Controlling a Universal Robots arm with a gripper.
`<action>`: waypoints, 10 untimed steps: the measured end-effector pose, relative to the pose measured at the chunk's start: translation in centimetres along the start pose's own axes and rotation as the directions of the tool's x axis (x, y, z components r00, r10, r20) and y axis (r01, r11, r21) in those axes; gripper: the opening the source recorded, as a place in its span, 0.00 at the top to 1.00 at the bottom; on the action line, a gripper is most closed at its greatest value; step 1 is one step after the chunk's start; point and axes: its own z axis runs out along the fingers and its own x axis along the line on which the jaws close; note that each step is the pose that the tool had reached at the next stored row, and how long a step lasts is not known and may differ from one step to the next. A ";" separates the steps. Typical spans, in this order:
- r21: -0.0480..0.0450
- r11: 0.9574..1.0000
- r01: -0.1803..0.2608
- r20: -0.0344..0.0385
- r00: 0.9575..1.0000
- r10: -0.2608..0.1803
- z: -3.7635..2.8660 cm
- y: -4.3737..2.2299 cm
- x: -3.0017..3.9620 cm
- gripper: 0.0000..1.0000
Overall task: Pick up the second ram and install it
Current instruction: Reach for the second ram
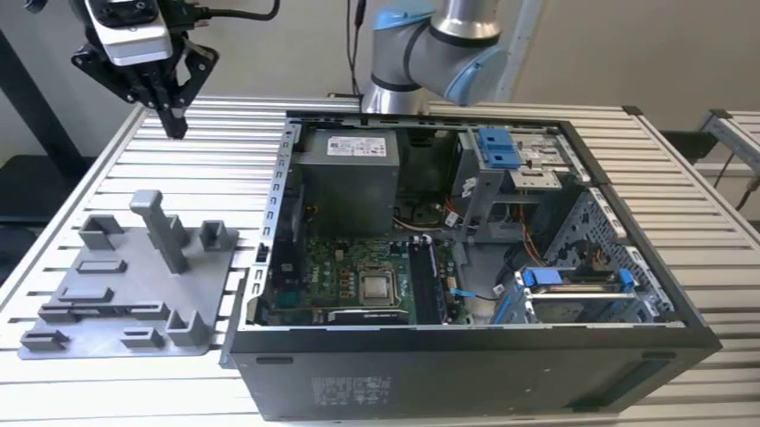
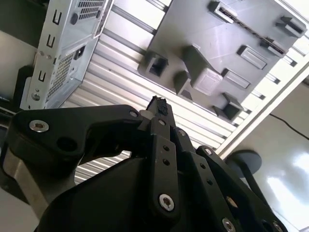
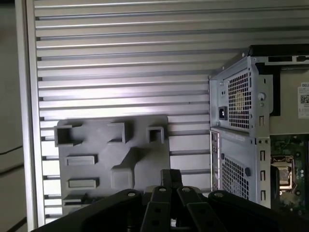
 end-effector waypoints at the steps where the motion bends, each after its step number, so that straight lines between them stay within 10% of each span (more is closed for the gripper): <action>1: 0.000 1.000 0.000 0.000 1.000 0.000 0.01 -0.10 0.16 0.89; 10: 0.000 1.000 0.001 0.000 1.000 -0.001 0.14 -0.60 1.66 0.89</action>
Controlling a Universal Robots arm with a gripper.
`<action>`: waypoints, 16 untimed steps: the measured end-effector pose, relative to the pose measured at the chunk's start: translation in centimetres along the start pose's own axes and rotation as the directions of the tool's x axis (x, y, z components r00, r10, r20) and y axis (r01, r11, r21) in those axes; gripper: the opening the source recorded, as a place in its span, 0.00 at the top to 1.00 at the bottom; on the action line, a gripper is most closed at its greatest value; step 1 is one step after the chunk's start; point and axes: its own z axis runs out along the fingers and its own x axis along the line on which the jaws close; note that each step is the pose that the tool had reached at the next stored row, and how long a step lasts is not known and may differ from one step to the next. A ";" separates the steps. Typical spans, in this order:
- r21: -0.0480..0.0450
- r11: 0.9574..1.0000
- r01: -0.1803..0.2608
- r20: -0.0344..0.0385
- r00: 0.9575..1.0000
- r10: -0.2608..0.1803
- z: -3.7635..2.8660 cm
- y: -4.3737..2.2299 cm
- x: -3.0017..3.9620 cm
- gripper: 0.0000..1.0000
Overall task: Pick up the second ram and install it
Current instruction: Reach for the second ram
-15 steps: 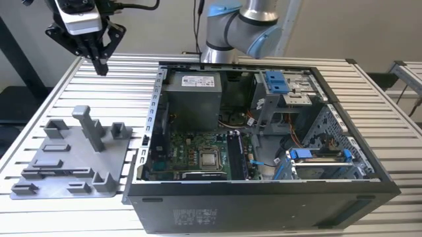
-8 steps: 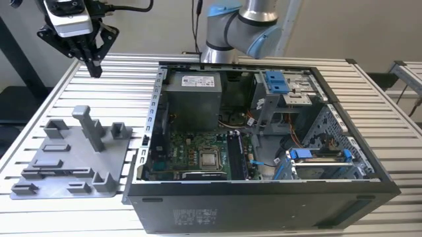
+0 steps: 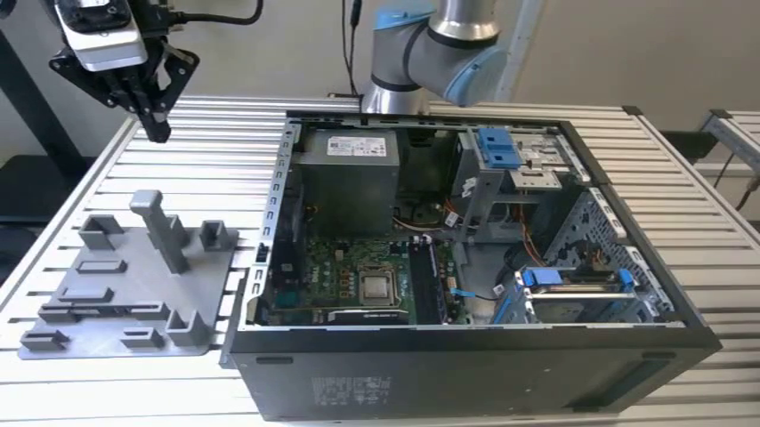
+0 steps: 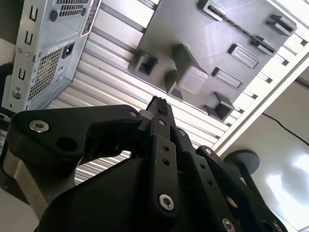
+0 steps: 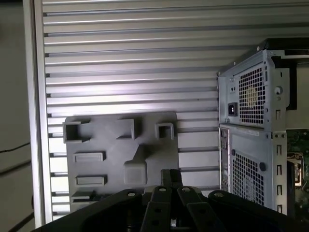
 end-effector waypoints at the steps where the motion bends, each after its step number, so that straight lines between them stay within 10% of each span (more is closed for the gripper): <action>1: 0.000 1.000 0.000 0.000 1.000 0.000 0.00 -0.02 0.16 0.89; 16: 0.000 1.000 0.010 -0.001 1.000 -0.010 0.32 -0.32 4.28 0.89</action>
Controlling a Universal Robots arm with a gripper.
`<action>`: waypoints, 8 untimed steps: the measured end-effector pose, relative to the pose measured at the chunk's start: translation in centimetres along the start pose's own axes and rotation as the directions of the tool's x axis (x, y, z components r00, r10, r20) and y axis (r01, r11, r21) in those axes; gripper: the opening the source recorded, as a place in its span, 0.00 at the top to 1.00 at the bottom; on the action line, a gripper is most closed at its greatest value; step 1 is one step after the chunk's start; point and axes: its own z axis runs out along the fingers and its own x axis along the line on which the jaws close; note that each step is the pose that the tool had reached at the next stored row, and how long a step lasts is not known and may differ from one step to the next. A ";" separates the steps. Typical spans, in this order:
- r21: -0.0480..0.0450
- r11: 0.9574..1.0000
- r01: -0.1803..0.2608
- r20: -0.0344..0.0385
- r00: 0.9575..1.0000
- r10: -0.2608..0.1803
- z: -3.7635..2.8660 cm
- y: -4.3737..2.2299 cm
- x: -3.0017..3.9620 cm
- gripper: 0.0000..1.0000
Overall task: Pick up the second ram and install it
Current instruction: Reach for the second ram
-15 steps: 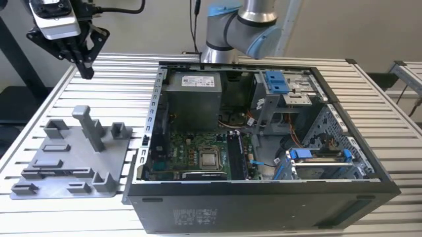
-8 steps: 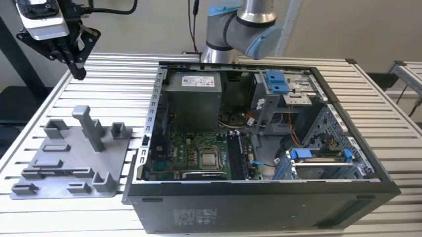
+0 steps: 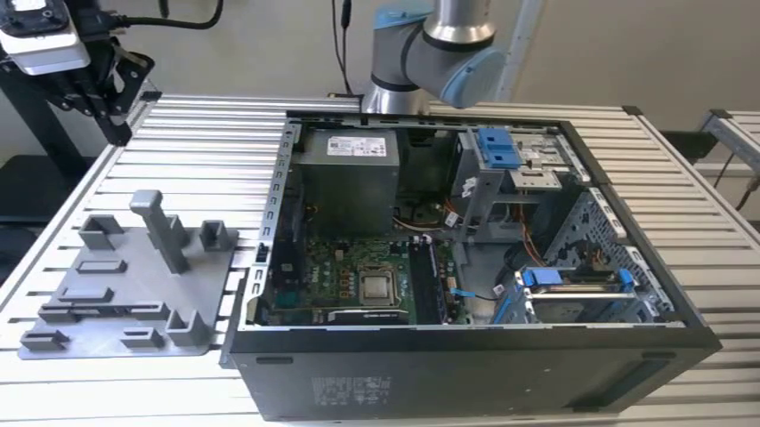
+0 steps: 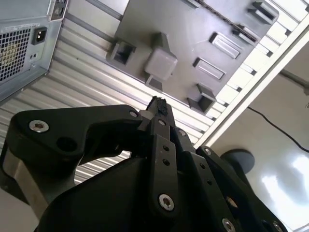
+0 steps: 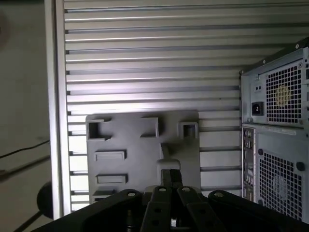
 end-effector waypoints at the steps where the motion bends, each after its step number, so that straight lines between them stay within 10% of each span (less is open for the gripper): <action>1: 0.000 1.000 0.001 0.000 1.000 -0.001 0.01 -0.01 0.22 0.89; 8: 0.000 1.000 0.007 0.000 1.000 -0.007 0.08 -0.05 0.92 0.89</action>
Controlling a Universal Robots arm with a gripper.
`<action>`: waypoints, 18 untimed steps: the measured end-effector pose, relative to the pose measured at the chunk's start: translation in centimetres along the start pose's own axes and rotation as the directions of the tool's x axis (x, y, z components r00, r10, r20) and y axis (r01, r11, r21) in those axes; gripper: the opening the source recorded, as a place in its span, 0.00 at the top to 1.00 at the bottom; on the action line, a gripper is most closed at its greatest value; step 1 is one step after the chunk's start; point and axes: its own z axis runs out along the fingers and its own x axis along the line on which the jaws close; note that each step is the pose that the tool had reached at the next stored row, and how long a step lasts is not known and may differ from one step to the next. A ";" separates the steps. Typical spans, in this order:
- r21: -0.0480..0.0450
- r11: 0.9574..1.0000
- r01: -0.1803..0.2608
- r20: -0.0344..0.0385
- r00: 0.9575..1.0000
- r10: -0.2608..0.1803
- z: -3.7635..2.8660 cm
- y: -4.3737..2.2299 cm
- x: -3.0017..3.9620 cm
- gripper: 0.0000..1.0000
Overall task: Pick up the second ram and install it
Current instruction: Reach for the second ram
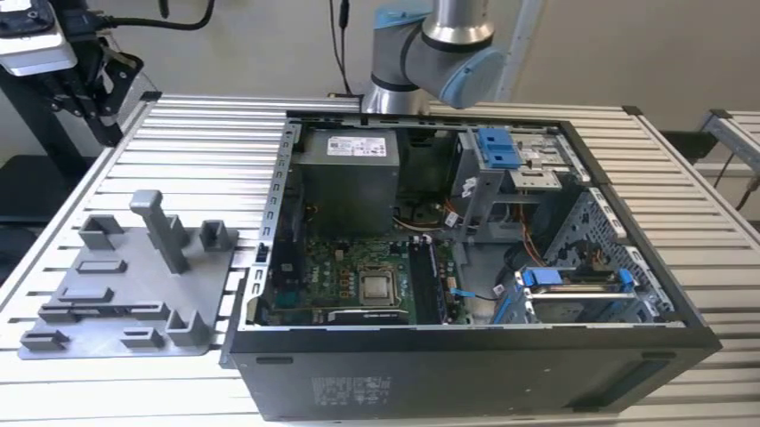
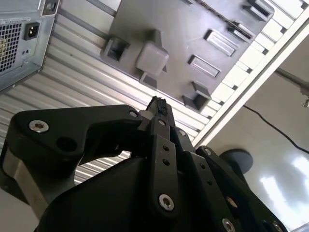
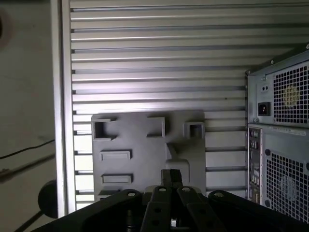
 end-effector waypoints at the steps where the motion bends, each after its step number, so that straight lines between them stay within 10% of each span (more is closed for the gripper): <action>1: 0.000 1.000 0.001 0.000 1.000 -0.001 0.01 0.00 0.10 0.89; 18: 0.000 1.000 0.017 -0.001 1.000 -0.017 0.28 -0.13 2.75 0.89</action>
